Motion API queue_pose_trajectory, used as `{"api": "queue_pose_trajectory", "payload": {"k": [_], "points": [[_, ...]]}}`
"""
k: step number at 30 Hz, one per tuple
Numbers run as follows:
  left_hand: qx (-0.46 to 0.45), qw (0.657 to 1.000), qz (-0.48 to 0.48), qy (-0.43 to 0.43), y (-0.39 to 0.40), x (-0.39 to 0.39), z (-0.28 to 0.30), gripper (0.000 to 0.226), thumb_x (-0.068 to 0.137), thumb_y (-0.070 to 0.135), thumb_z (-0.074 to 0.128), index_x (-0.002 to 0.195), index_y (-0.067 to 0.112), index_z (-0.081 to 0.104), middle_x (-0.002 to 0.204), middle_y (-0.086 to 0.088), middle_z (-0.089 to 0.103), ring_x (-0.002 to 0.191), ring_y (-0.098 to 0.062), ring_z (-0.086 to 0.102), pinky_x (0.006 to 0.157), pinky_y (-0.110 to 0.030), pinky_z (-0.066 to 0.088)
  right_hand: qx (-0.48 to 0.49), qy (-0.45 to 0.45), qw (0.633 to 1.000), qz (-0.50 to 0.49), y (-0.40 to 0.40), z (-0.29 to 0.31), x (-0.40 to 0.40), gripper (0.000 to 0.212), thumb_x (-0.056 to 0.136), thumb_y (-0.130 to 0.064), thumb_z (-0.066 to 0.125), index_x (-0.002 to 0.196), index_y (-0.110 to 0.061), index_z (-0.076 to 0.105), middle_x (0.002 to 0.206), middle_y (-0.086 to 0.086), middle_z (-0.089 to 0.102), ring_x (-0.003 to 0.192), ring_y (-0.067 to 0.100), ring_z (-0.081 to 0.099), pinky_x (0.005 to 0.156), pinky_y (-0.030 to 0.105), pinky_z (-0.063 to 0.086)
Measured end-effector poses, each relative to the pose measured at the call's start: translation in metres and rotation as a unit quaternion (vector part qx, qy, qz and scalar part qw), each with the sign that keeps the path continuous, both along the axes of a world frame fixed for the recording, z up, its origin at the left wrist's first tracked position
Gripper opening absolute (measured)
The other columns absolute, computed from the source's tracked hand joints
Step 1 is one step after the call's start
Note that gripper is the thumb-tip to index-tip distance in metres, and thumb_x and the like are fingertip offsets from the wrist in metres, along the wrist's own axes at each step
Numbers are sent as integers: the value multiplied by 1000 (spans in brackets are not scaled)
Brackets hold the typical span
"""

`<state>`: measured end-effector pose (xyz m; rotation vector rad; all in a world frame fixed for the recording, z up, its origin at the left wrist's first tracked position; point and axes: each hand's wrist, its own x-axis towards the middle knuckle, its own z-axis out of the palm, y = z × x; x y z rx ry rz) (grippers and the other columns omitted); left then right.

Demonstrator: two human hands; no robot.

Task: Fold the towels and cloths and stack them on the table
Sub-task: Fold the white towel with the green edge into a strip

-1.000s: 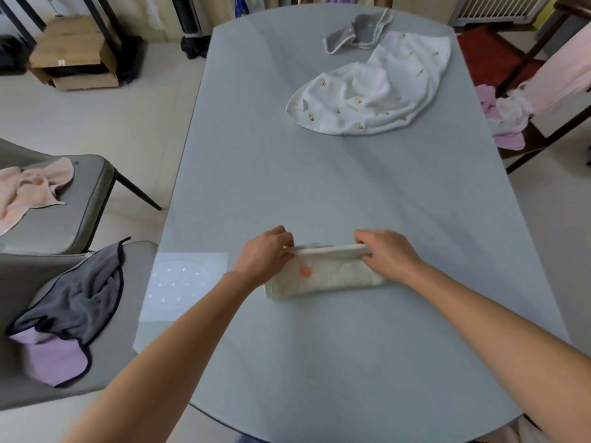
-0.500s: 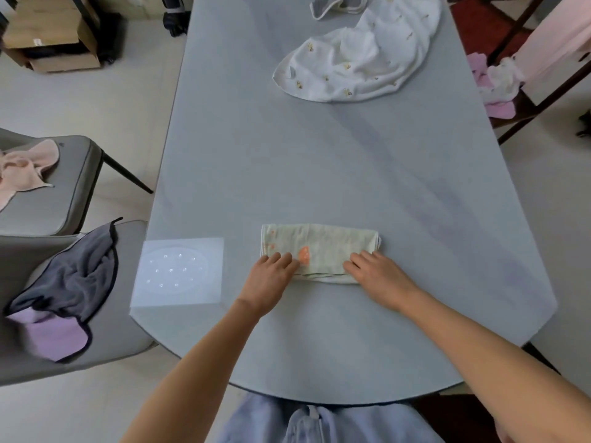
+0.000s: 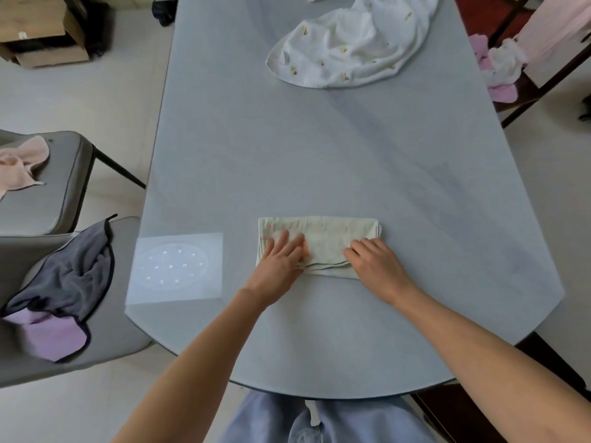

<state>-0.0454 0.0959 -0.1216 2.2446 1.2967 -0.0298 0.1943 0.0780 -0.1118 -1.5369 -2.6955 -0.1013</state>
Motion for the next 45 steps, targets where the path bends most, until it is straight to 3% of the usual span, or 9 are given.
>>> {"api": "queue_pose_trajectory", "payload": {"k": [4,8,11,15,19,22,31,41,45], "points": [[-33,999,-3,-32,10,-3,3,21,102,19,41,118,11,53,159,0,19,148,-32,3,119,-48,7,21,33,998,40,1,4,8,23,72,5,40,74,-13,55,74,5,51,66,25,48,65,33,34],[-43,999,-26,11,6,-4,7,37,95,10,47,132,13,45,159,3,16,148,-28,0,120,-45,7,-36,27,999,11,-16,-5,13,27,59,6,64,76,-14,57,76,3,52,67,23,53,61,30,42],[3,1000,9,4,6,5,18,30,95,37,52,118,18,57,150,7,36,144,-23,21,117,-40,21,-66,72,995,-23,-16,4,9,9,78,-23,57,73,-15,56,74,2,54,68,24,56,60,31,45],[139,980,87,-112,9,6,20,20,97,19,50,107,11,66,123,-1,61,118,-22,52,93,-42,49,-46,140,984,-97,-2,13,-25,25,87,-22,40,85,-11,63,86,6,61,82,29,60,71,39,52],[89,985,84,-118,20,14,5,48,101,23,29,144,6,39,151,-6,37,143,-21,28,117,-32,23,-77,112,982,-131,20,-5,-58,49,88,-18,35,130,-3,56,137,12,54,129,26,49,109,39,34],[106,994,17,-1,23,14,-16,54,102,32,23,152,10,19,159,-4,14,148,-20,10,120,-35,6,-107,97,979,-146,24,-24,-62,55,94,-28,32,143,-6,41,151,10,37,141,22,33,115,37,19],[116,989,36,88,28,12,-33,63,96,53,23,153,27,15,160,-12,3,146,-38,-3,117,-49,1,-104,72,970,-209,25,-48,-48,65,98,-48,27,150,-9,25,158,8,20,147,21,16,119,39,13],[48,991,34,123,31,4,-27,84,87,71,10,152,22,-11,157,-3,-21,144,-24,-25,119,-40,-9,-127,88,907,-391,9,-44,-29,72,95,-51,21,150,-5,24,157,11,22,145,26,22,116,41,22],[45,990,19,130,35,-3,-23,87,85,74,7,152,23,-13,155,-2,-26,143,-22,-26,119,-38,-11,-143,62,916,-369,-1,-39,-19,73,94,-51,21,149,-2,25,156,15,23,143,29,27,114,41,20]]}}
